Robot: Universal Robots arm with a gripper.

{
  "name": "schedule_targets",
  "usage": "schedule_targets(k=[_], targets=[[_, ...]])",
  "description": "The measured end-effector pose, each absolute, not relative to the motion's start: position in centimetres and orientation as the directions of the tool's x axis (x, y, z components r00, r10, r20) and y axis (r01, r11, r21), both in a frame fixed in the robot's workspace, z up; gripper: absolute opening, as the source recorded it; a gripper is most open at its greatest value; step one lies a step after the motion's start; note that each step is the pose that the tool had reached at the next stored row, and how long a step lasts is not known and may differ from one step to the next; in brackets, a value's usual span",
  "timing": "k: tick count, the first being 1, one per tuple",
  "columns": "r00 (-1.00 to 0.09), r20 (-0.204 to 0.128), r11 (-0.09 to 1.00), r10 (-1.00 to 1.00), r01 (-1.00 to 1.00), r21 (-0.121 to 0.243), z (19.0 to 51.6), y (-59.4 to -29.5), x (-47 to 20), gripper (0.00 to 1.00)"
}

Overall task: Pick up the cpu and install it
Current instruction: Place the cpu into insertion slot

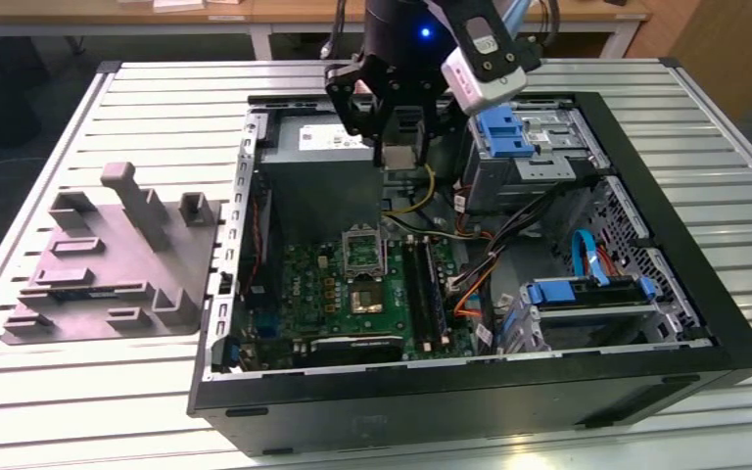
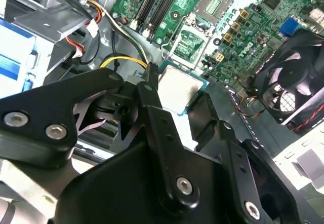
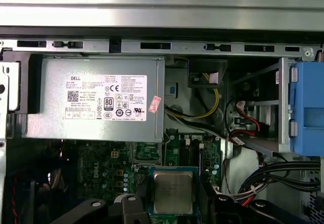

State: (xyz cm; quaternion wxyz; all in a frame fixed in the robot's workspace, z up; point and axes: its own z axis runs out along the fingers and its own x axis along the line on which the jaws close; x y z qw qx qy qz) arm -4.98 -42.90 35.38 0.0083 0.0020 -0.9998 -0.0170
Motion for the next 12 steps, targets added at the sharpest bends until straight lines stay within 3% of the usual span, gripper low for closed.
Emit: schedule_targets(k=[7,12], targets=[[-1.0,0.017,0.999,-0.004,-0.004,0.035,34.5,-45.9,-5.0,0.47],[-1.0,0.009,0.999,-0.01,-0.009,0.033,34.0,-46.3,-5.0,0.47]])
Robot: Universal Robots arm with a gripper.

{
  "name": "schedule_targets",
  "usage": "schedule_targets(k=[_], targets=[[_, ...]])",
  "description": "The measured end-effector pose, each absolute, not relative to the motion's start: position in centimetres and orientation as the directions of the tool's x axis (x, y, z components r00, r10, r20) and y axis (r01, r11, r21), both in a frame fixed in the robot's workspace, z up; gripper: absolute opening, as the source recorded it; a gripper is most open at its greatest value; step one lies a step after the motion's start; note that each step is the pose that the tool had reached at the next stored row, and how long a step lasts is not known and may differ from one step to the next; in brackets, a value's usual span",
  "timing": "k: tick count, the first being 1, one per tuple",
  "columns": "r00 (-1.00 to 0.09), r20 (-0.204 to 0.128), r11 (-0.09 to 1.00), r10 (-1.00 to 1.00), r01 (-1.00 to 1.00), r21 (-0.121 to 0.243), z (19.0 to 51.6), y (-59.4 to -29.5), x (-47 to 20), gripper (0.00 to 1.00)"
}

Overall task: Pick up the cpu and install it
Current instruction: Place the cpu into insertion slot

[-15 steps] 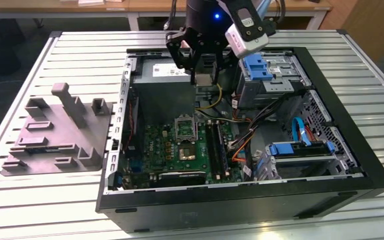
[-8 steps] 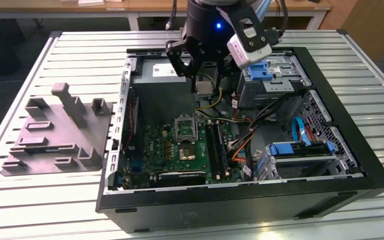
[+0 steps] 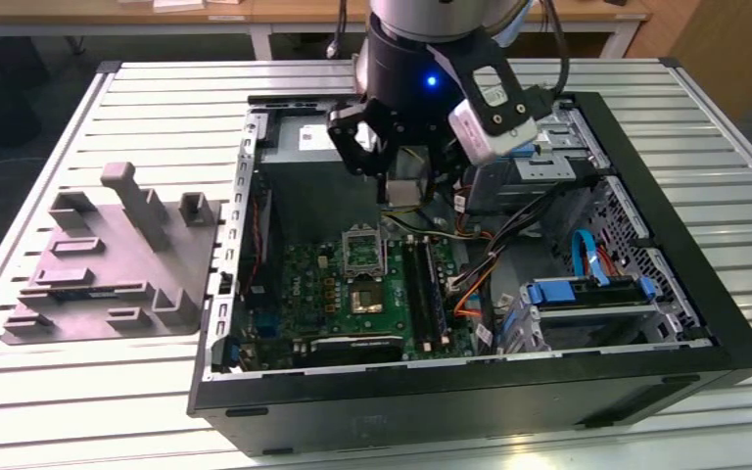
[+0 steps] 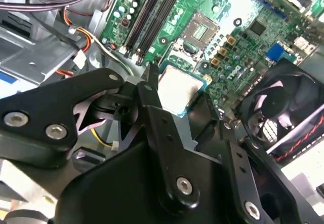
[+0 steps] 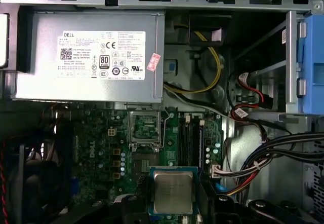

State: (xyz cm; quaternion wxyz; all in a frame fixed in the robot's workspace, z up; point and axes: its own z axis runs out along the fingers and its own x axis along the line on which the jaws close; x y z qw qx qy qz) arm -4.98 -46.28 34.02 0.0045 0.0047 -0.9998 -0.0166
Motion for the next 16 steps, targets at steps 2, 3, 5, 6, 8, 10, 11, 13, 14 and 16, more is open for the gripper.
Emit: schedule_targets(k=[2,3,5,6,8,10,11,13,14,16], targets=[[-1.0,0.009,0.999,-0.017,-0.016,0.033,33.7,-46.3,-5.0,0.47],[-1.0,0.009,0.999,-0.018,-0.018,0.033,33.5,-46.3,-5.0,0.47],[-1.0,0.009,0.999,-0.019,-0.019,0.033,33.1,-46.4,-5.0,0.47],[-1.0,0.009,0.999,-0.02,-0.019,0.033,33.0,-46.5,-5.0,0.47],[-1.0,0.01,0.999,-0.02,-0.02,0.033,32.6,-46.7,-5.1,0.47],[-1.0,0.012,0.999,-0.024,-0.024,0.033,32.2,-46.8,-5.3,0.47],[-1.0,0.012,0.999,-0.026,-0.026,0.033,32.1,-46.9,-5.4,0.47],[-0.999,0.012,0.999,-0.033,-0.033,0.033,31.5,-47.0,-5.8,0.47],[-0.999,0.012,0.999,-0.033,-0.033,0.033,31.3,-47.0,-5.9,0.47],[-0.999,0.012,0.999,-0.033,-0.032,0.033,30.9,-46.9,-6.4,0.47]])
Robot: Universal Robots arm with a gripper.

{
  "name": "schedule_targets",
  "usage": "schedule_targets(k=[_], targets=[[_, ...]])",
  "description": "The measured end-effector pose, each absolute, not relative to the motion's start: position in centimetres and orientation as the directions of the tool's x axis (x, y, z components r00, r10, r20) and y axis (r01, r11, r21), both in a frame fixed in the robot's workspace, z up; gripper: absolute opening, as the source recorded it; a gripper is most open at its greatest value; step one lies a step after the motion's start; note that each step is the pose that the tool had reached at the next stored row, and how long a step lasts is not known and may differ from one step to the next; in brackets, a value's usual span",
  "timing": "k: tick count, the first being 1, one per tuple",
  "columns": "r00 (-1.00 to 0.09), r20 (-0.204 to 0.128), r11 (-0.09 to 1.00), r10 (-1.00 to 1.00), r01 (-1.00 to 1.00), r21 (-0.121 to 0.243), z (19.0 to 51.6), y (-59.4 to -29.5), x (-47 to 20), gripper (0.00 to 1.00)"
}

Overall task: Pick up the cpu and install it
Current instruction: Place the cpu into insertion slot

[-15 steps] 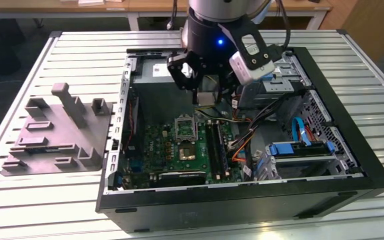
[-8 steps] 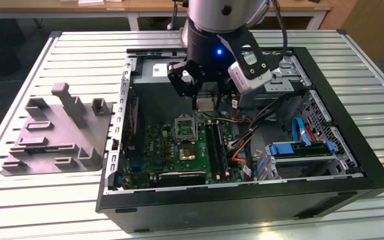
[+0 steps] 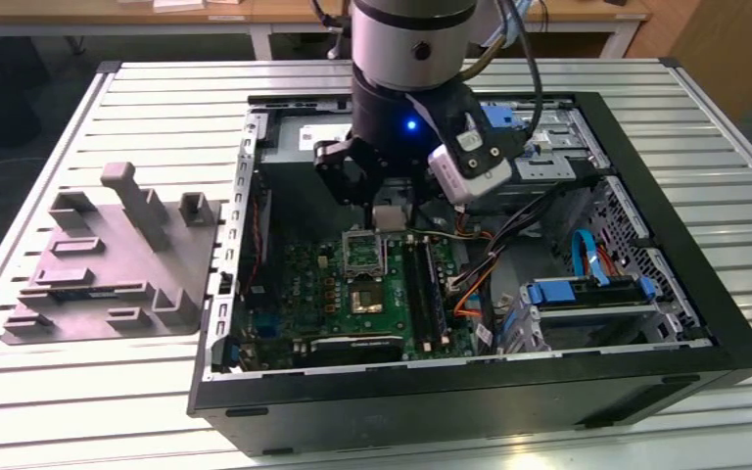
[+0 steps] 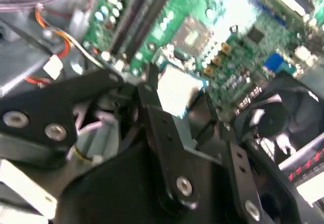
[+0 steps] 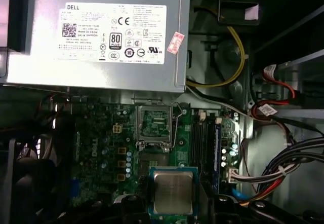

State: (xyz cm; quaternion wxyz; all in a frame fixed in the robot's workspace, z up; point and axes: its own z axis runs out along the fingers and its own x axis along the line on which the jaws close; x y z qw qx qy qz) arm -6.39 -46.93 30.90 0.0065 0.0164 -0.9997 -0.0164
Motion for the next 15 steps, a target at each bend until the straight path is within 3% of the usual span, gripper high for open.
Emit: schedule_targets(k=[15], targets=[[-1.0,0.013,1.0,0.012,0.012,0.023,28.1,-48.1,-6.9,0.47]])
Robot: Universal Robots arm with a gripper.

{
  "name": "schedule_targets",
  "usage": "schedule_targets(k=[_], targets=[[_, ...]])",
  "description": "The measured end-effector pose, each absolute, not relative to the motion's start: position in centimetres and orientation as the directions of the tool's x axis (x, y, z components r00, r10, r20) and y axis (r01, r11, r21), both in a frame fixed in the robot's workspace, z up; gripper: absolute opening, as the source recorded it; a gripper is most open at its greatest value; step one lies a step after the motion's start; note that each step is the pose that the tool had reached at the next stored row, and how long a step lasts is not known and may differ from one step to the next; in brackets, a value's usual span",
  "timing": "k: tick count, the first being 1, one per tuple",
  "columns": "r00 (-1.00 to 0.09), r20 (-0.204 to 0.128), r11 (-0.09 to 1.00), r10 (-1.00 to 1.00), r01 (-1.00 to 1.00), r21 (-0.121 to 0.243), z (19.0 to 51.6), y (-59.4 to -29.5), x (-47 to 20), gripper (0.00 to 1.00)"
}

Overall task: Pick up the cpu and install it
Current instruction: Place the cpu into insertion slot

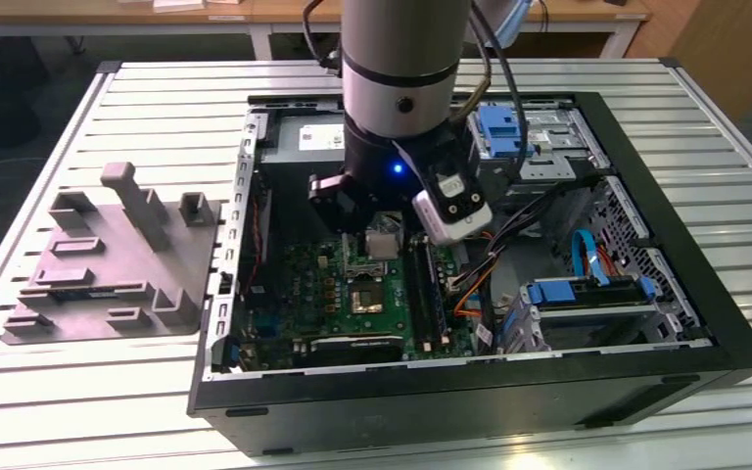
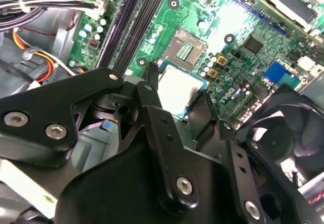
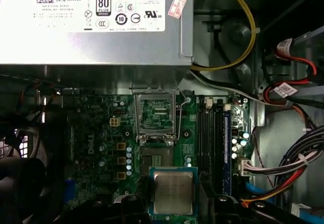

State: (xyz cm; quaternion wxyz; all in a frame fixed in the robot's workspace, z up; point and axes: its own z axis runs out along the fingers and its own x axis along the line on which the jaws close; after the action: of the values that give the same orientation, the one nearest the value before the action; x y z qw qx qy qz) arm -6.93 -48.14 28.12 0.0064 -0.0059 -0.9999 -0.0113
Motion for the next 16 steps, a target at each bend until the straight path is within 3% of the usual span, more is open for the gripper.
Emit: schedule_targets(k=[16], targets=[[-1.0,0.014,1.0,0.004,0.004,0.022,25.2,-48.3,-7.5,0.47]])
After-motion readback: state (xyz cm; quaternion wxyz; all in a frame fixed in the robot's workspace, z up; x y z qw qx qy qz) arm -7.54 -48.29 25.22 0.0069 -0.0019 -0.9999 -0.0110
